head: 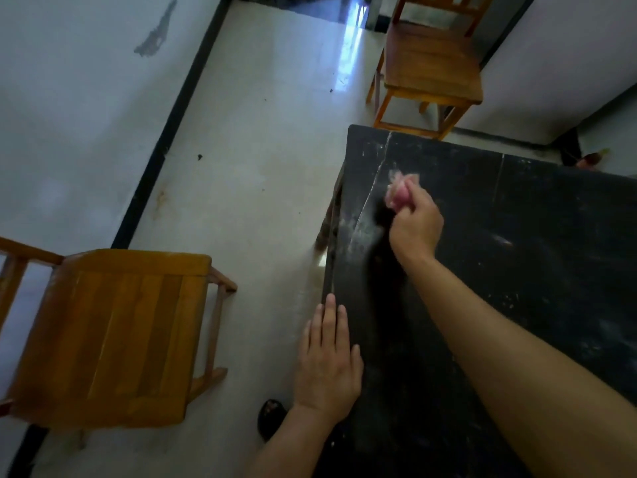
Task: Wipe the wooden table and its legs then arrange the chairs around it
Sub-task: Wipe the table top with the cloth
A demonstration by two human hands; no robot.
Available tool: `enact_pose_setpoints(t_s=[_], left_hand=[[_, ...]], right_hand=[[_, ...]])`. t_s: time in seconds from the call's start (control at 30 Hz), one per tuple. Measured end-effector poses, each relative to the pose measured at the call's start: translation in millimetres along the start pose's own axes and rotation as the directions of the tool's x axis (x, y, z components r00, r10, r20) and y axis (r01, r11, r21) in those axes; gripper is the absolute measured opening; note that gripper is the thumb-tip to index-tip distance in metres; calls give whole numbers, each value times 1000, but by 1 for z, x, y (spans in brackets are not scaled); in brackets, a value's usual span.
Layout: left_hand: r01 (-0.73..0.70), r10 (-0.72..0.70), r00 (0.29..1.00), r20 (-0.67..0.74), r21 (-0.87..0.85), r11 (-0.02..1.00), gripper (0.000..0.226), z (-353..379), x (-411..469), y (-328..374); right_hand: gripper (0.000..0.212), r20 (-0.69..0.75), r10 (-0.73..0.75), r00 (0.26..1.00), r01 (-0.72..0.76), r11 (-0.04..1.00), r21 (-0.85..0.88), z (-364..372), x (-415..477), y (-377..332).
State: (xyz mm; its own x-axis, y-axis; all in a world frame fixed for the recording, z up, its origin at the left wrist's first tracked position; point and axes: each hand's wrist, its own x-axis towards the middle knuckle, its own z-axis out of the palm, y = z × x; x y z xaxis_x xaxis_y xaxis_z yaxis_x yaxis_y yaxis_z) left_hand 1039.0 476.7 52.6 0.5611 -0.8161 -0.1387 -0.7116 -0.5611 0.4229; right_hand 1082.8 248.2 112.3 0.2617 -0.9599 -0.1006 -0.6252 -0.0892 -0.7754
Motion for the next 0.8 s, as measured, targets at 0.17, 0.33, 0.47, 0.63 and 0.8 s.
enact_pose_setpoints(t_s=[0.17,0.33,0.47,0.63,0.8], left_hand=[[-6,5,1000,-19,-33,999,62,-3,0,2],[2,-2,1000,-17,35,999,61,-3,-1,0],[-42,42,999,-1,93,995,61,-9,8,0],[8,2,995,-101,101,995,61,-22,70,15],[10,2,994,-106,112,994,61,-9,93,24]], right_hand=[[60,146,-72,987,84,993,-80,49,-53,4],[45,608,-115,785,-81,955,285,86,-33,-34],[42,242,-92,966,43,978,203,0,12,-10],[35,-185,164,969,-200,960,-195,-77,80,62],[55,38,-240,970,238,906,-351,6,60,56]])
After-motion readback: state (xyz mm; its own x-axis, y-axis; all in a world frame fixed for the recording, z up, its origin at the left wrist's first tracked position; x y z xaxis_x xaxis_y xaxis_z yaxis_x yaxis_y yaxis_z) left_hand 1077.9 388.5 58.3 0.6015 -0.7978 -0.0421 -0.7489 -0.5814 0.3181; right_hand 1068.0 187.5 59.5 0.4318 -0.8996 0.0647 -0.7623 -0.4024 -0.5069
